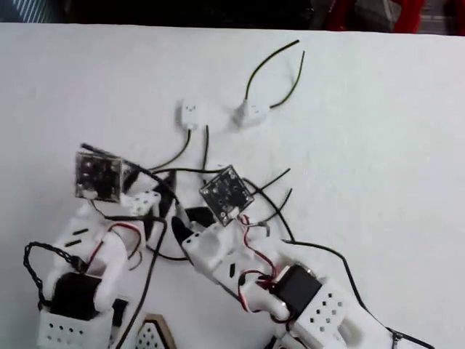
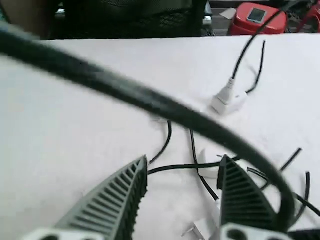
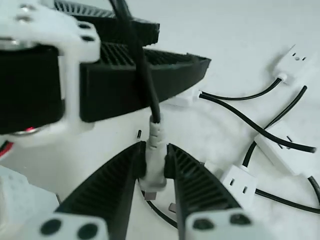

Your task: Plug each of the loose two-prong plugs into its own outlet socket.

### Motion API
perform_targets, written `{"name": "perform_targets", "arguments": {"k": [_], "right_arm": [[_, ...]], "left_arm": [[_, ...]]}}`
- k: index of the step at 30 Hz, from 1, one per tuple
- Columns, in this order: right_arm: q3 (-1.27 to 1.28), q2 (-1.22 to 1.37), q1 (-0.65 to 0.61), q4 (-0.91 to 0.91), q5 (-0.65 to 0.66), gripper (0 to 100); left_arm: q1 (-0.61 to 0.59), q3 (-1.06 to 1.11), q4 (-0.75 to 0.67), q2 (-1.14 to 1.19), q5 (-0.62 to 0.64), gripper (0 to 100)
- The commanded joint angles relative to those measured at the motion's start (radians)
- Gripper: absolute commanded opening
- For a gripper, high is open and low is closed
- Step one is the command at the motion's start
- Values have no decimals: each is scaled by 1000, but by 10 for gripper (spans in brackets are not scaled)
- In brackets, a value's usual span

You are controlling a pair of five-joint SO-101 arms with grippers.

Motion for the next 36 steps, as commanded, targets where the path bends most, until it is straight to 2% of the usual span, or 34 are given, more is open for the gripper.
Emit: {"name": "perform_targets", "arguments": {"k": [1, 4, 10, 14, 20, 27, 30, 34, 36], "right_arm": [[-8, 16, -15, -22, 3, 16], [-8, 18, -15, -22, 3, 16], [-8, 18, -10, -16, 3, 16], [-6, 18, 13, -13, 3, 16], [-6, 19, 193, -22, 0, 16], [31, 76, 410, -166, -21, 16], [35, 177, 467, -262, -75, 16], [6, 331, 516, -360, -101, 16], [-21, 400, 547, -386, -141, 16]], "left_arm": [[134, -69, 74, -19, -117, 258], [176, -69, 94, -19, -140, 260], [185, -54, 101, -19, -183, 263], [128, -54, 92, -19, -181, 264], [-114, -49, 37, -13, -178, 264], [-163, -86, 43, -2, -198, 264], [-166, -170, 72, 96, -236, 264], [-186, -356, 123, 372, -255, 264], [-180, -456, 137, 518, -311, 264]]}}
